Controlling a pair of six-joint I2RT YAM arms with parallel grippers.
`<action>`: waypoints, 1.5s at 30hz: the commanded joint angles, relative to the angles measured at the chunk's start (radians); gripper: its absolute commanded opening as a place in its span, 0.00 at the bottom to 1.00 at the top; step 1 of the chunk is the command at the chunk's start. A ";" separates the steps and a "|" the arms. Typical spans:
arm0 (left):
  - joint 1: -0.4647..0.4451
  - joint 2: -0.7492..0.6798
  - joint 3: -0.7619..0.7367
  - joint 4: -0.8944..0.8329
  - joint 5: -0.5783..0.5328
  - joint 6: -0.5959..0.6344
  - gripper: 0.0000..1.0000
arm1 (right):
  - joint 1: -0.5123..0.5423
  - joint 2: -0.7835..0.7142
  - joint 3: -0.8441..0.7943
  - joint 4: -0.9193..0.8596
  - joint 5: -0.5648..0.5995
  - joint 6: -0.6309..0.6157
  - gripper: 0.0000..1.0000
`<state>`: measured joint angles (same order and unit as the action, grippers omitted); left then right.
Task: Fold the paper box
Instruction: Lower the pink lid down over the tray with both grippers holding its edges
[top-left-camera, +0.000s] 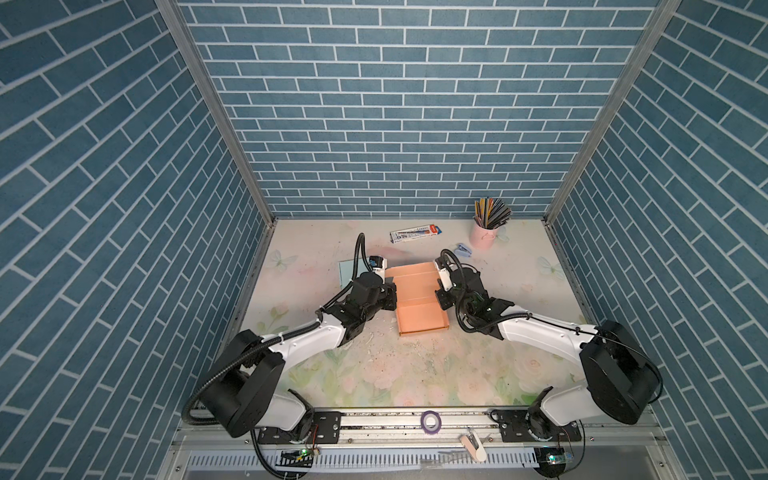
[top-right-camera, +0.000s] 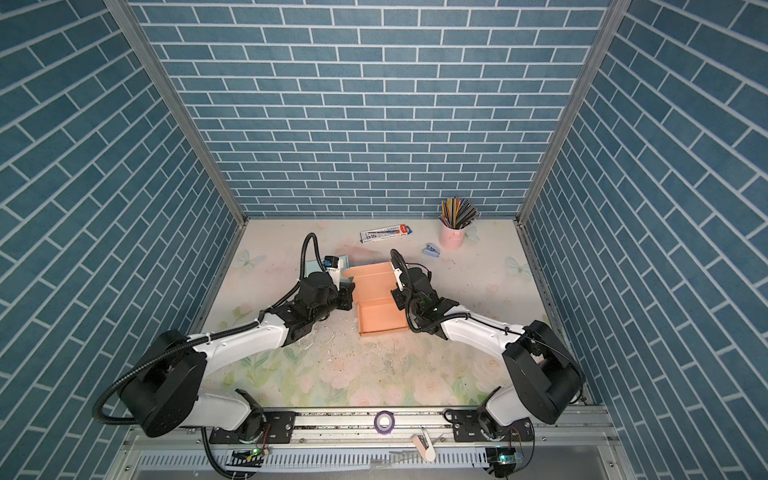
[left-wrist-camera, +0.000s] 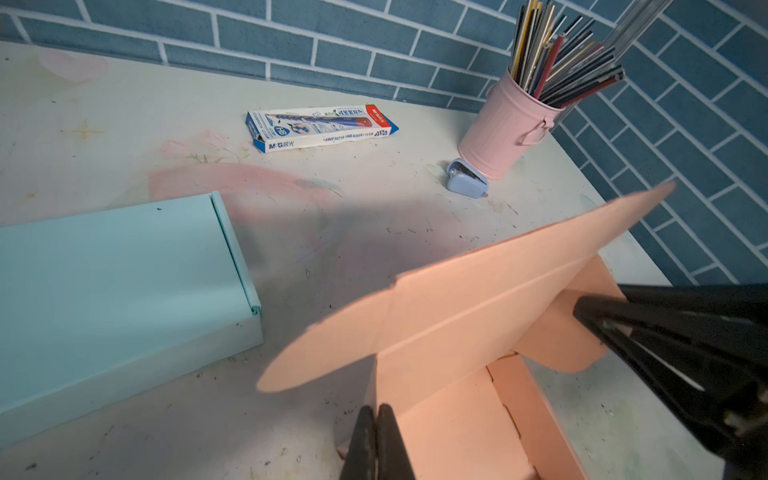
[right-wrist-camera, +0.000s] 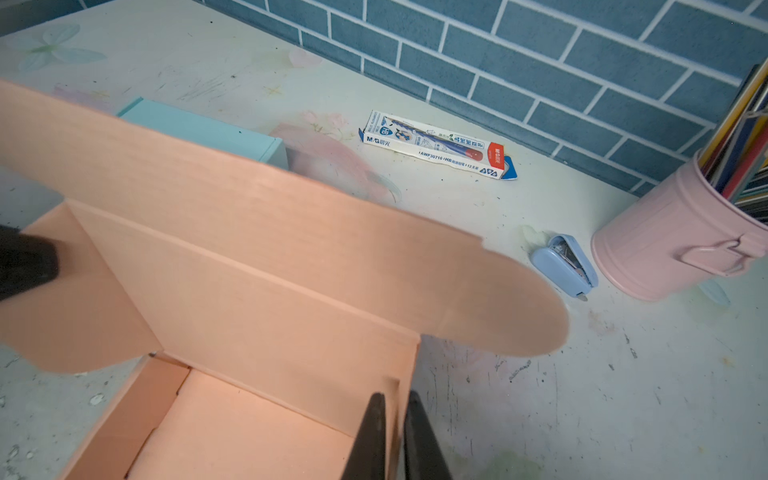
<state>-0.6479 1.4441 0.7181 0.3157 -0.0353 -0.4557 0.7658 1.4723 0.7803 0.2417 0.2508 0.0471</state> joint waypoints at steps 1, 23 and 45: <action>-0.024 0.024 0.066 0.131 -0.004 -0.015 0.01 | 0.026 0.007 -0.027 0.118 -0.041 -0.046 0.12; -0.151 0.085 -0.063 0.297 -0.140 0.023 0.00 | 0.029 0.039 -0.053 0.136 0.025 -0.044 0.19; -0.260 0.142 -0.129 0.366 -0.349 -0.109 0.01 | 0.185 -0.055 -0.301 0.449 0.204 -0.048 0.27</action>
<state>-0.8700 1.5730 0.6174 0.6682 -0.4305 -0.5182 0.9051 1.4174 0.4953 0.5900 0.4896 0.0029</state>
